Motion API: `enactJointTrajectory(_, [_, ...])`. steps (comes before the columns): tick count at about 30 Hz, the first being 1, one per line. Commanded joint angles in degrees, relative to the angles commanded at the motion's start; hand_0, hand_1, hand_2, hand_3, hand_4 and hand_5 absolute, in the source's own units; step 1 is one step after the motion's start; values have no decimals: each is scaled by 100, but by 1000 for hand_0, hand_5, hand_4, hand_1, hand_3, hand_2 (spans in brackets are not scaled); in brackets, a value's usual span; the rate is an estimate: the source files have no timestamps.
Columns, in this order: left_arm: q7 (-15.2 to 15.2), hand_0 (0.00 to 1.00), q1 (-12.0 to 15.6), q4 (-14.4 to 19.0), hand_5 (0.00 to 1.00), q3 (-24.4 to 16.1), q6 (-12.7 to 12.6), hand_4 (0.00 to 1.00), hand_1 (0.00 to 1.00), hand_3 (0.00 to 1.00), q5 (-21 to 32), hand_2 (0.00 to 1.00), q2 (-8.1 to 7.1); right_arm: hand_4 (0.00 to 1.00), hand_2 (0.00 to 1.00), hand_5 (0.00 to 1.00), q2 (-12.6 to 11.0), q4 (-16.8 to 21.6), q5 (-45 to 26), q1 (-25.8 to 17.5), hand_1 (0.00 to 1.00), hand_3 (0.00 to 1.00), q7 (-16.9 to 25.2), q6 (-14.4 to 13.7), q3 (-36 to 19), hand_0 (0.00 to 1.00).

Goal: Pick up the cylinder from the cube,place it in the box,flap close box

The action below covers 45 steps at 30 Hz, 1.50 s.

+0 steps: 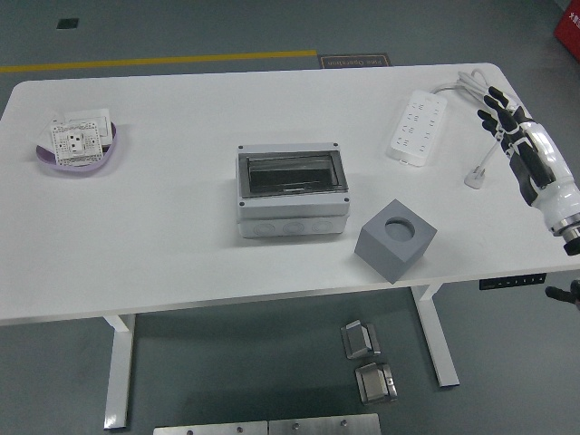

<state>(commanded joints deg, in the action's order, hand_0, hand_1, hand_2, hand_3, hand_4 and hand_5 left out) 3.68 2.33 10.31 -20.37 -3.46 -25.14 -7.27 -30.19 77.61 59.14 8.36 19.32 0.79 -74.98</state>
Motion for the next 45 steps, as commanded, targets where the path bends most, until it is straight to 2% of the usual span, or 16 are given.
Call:
enactJointTrajectory(23, [153, 666, 68, 0, 281, -563, 19, 623, 666, 606, -565, 574, -21, 977, 939, 869, -9, -1, 145, 5, 929, 974, 21, -4, 19, 998])
enactJointTrajectory(45, [144, 665, 101, 0, 282, -552, 21, 625, 665, 607, -545, 574, 22, 968, 938, 854, 20, 0, 210, 67, 922, 973, 24, -40, 123, 998])
